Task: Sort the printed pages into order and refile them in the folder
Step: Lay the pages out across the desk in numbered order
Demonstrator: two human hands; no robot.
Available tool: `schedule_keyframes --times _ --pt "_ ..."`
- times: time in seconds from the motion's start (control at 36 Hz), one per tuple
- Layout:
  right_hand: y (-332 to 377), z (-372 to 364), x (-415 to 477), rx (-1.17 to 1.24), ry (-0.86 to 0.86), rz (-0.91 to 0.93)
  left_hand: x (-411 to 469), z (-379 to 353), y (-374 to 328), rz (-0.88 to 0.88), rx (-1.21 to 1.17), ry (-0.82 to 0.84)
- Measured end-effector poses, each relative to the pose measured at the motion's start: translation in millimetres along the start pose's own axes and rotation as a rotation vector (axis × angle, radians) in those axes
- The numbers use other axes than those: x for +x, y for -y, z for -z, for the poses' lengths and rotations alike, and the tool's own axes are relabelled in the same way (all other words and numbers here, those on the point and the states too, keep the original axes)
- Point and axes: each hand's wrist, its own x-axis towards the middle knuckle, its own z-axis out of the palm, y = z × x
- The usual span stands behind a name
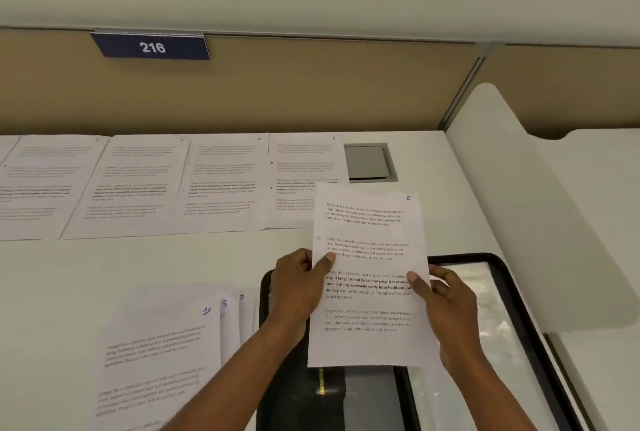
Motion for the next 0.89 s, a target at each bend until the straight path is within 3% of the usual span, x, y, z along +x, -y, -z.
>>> schedule_keyframes --times 0.19,0.42,0.58,0.89 --pt "-10 12 79 -0.098 -0.02 0.077 55 -57 -16 -0.04 0.225 -0.039" --pt "8 12 174 -0.15 0.003 0.168 123 -106 -28 -0.137 0.51 -0.192" --pt "24 1 231 -0.192 0.004 0.206 168 -132 -49 -0.076 0.602 -0.355" --pt "33 -24 300 -0.366 0.002 0.282 234 -157 -72 0.011 0.688 -0.41"
